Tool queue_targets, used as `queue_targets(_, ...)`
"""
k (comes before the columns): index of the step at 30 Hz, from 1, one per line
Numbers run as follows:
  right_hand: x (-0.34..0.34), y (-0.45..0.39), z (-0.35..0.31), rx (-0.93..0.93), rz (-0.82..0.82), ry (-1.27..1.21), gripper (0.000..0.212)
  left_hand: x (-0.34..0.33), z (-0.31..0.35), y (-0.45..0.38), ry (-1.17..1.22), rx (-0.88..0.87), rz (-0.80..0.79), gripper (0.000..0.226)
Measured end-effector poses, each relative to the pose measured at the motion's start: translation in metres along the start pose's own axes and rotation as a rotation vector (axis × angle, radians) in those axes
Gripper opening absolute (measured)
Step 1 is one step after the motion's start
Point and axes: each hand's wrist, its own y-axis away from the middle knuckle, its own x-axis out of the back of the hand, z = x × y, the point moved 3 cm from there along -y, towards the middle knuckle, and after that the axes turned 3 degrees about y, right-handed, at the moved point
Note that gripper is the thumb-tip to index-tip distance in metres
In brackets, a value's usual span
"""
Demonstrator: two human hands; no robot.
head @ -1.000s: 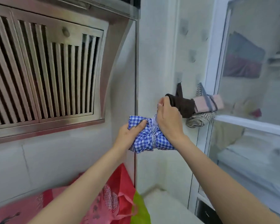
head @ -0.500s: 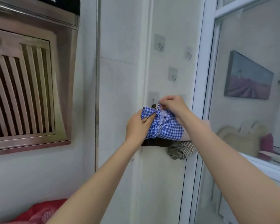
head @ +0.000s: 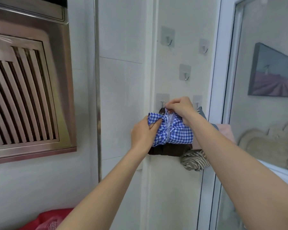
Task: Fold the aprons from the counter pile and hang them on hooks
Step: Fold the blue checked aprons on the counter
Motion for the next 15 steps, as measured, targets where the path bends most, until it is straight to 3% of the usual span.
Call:
queue_targets(8,0.004,0.006,-0.002,0.090,-0.043,-0.112,0.011,-0.003,0.003,-0.003,-0.030,-0.079,-0.024,0.019)
queue_targets(15,0.001,-0.002,-0.005,-0.129,-0.104,-0.156,0.011,-0.001,-0.005,-0.004,-0.005,-0.053,-0.032,0.019)
